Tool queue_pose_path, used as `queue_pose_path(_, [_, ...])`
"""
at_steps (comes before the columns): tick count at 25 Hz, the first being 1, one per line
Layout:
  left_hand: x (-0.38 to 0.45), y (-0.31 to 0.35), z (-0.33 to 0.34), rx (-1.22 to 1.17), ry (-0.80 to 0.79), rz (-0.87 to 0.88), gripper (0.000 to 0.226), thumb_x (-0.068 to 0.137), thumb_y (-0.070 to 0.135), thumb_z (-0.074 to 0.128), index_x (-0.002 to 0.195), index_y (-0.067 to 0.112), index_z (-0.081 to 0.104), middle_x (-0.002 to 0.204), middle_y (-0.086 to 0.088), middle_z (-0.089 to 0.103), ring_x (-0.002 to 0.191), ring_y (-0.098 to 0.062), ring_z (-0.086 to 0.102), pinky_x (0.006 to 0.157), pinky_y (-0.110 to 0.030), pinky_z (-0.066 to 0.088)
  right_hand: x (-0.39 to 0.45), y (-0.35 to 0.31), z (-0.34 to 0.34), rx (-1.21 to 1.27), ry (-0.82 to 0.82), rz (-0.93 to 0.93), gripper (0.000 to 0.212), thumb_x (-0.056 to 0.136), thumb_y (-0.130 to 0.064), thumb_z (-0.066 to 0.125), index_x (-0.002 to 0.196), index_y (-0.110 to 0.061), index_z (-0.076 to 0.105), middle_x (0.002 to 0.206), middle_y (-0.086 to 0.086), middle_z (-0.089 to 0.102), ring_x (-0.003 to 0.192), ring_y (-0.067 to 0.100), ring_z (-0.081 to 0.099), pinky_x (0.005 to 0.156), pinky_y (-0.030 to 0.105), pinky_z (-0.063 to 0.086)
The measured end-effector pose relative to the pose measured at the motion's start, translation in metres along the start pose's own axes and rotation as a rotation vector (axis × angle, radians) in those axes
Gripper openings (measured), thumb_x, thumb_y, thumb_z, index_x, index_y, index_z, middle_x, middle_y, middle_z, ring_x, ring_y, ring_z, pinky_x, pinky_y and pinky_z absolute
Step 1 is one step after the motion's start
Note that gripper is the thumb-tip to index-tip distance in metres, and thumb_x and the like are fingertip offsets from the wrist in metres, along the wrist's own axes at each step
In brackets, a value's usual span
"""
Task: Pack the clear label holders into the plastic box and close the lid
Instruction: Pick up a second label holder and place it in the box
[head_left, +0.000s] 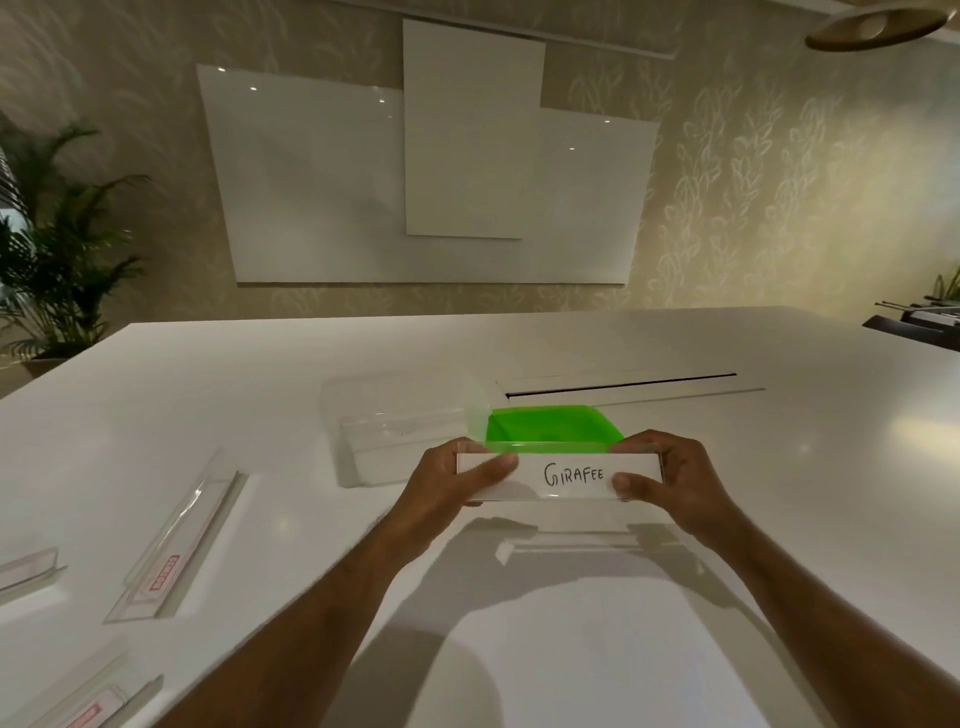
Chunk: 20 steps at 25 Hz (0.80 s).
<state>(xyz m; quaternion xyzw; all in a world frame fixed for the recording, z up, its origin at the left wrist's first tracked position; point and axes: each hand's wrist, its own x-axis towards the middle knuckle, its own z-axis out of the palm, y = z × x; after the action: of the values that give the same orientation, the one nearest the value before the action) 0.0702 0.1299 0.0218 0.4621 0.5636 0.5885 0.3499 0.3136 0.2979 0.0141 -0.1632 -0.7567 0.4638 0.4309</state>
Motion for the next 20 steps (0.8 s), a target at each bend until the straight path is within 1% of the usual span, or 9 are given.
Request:
queue_pose_path(2, [0.000, -0.003, -0.011, 0.156, 0.000, 0.071, 0.046, 0.064, 0.047, 0.087, 0.096, 0.017, 0.073, 0.088, 0.005, 0.076, 0.081, -0.015, 0.071, 0.074, -0.027, 0.053, 0.004, -0.004, 0.007, 0.042, 0.000, 0.003, 0.028, 0.061, -0.006, 0.082, 0.087, -0.006, 0.073, 0.084, 0.003, 0.073, 0.080, 0.019, 0.070, 0.062, 0.030, 0.059])
queue_pose_path(3, [0.002, -0.003, -0.017, 0.216, 0.012, 0.084, 0.045, 0.063, 0.047, 0.088, 0.095, 0.018, 0.074, 0.090, 0.003, 0.076, 0.082, -0.018, 0.072, 0.073, -0.028, 0.052, 0.008, -0.005, 0.010, 0.035, 0.001, 0.002, 0.028, 0.061, -0.006, 0.081, 0.087, -0.004, 0.072, 0.084, 0.003, 0.073, 0.080, 0.019, 0.070, 0.064, 0.030, 0.059])
queue_pose_path(5, [0.004, 0.003, -0.029, 0.299, 0.031, 0.101, 0.043, 0.060, 0.048, 0.089, 0.091, 0.020, 0.076, 0.091, 0.004, 0.076, 0.084, -0.017, 0.072, 0.072, -0.027, 0.052, 0.016, -0.006, 0.016, -0.027, -0.008, -0.005, 0.035, 0.061, -0.020, 0.088, 0.088, -0.006, 0.072, 0.086, 0.005, 0.074, 0.081, 0.022, 0.070, 0.068, 0.033, 0.059])
queue_pose_path(7, [0.008, 0.013, -0.045, 0.400, 0.038, 0.124, 0.035, 0.061, 0.045, 0.091, 0.087, 0.025, 0.077, 0.087, 0.012, 0.076, 0.081, -0.005, 0.071, 0.069, -0.019, 0.052, 0.028, -0.008, 0.025, -0.145, -0.015, -0.011, 0.044, 0.054, -0.039, 0.092, 0.088, -0.017, 0.075, 0.089, 0.004, 0.074, 0.080, 0.022, 0.070, 0.069, 0.034, 0.056])
queue_pose_path(8, [0.010, 0.019, -0.054, 0.460, 0.045, 0.133, 0.033, 0.062, 0.045, 0.091, 0.087, 0.028, 0.077, 0.086, 0.015, 0.076, 0.079, 0.000, 0.070, 0.068, -0.016, 0.051, 0.035, -0.011, 0.030, -0.191, -0.028, -0.010, 0.045, 0.052, -0.042, 0.092, 0.087, -0.020, 0.075, 0.089, 0.002, 0.074, 0.079, 0.020, 0.070, 0.070, 0.033, 0.056])
queue_pose_path(10, [0.016, 0.032, -0.073, 0.585, 0.069, 0.155, 0.040, 0.061, 0.048, 0.090, 0.094, 0.029, 0.077, 0.091, 0.014, 0.076, 0.083, -0.002, 0.070, 0.068, -0.017, 0.053, 0.052, -0.019, 0.042, -0.255, -0.064, 0.007, 0.045, 0.050, -0.041, 0.090, 0.089, -0.024, 0.074, 0.090, 0.001, 0.075, 0.080, 0.015, 0.072, 0.073, 0.032, 0.058])
queue_pose_path(13, [0.030, 0.049, -0.099, 0.756, 0.112, 0.184, 0.060, 0.062, 0.051, 0.088, 0.112, 0.020, 0.075, 0.105, 0.010, 0.071, 0.094, -0.011, 0.068, 0.071, -0.015, 0.050, 0.081, -0.036, 0.062, -0.433, -0.152, -0.010, 0.046, 0.052, -0.048, 0.085, 0.094, -0.035, 0.071, 0.092, -0.009, 0.074, 0.078, 0.004, 0.071, 0.070, 0.018, 0.056])
queue_pose_path(17, [0.051, 0.067, -0.126, 0.886, 0.140, 0.249, 0.056, 0.068, 0.045, 0.087, 0.114, 0.015, 0.075, 0.110, 0.000, 0.075, 0.088, -0.011, 0.067, 0.067, -0.007, 0.043, 0.127, -0.044, 0.085, -0.596, -0.226, -0.061, 0.048, 0.063, -0.040, 0.086, 0.106, -0.025, 0.071, 0.097, -0.008, 0.074, 0.087, 0.008, 0.070, 0.077, 0.014, 0.053])
queue_pose_path(20, [0.069, 0.069, -0.143, 0.965, 0.171, 0.242, 0.056, 0.069, 0.047, 0.085, 0.115, 0.016, 0.075, 0.110, -0.003, 0.076, 0.089, -0.016, 0.069, 0.074, -0.016, 0.051, 0.160, -0.039, 0.101, -0.690, -0.266, -0.087, 0.053, 0.066, -0.040, 0.085, 0.113, -0.021, 0.069, 0.108, -0.003, 0.073, 0.091, 0.013, 0.069, 0.083, 0.020, 0.053])
